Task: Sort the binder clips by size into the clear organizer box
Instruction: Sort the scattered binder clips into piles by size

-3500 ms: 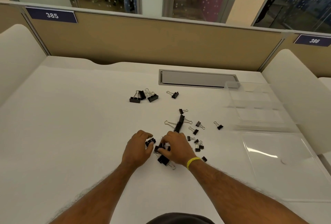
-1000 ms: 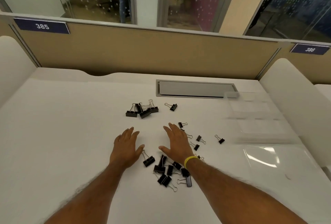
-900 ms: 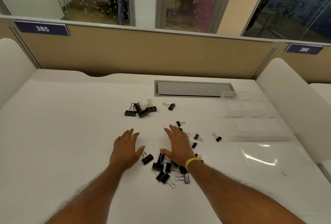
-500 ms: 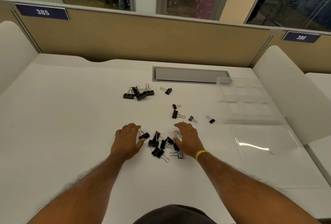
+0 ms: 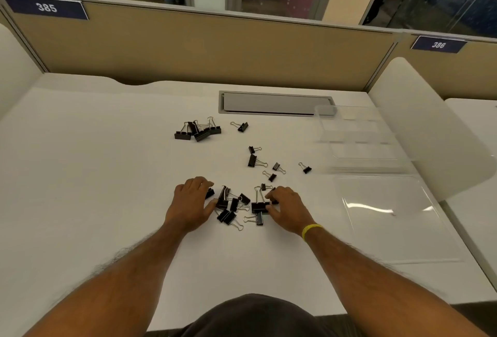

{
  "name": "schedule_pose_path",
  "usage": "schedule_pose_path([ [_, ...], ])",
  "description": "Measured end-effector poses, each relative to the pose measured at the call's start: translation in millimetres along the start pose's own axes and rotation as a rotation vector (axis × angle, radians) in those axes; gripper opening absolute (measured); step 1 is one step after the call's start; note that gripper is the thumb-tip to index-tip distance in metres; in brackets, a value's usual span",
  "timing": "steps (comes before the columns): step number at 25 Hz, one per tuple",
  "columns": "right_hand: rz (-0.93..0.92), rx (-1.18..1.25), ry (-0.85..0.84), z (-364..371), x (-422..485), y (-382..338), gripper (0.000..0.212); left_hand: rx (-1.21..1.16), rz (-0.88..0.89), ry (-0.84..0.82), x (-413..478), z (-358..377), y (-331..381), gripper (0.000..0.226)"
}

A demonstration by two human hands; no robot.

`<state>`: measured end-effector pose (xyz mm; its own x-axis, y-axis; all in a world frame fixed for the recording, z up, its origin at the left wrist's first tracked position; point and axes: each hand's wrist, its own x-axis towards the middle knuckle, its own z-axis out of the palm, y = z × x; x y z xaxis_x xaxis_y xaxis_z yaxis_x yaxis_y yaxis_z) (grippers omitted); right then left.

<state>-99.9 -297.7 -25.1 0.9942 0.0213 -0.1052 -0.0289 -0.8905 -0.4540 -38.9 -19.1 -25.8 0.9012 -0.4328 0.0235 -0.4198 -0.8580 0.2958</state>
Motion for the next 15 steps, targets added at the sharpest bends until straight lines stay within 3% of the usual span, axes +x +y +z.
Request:
schedule_pose_path([
  [6, 0.011, -0.209, -0.002, 3, 1, -13, 0.048, -0.006, 0.039, 0.015, 4, 2, 10, 0.051],
  [11, 0.13, -0.181, 0.02, 19, 7, -32, 0.056, -0.009, 0.04, 0.029, 3, -1, 7, 0.051],
  [15, 0.15, -0.125, 0.052, 23, 10, -36, 0.042, 0.01, 0.025, 0.05, 3, -5, -7, 0.049],
])
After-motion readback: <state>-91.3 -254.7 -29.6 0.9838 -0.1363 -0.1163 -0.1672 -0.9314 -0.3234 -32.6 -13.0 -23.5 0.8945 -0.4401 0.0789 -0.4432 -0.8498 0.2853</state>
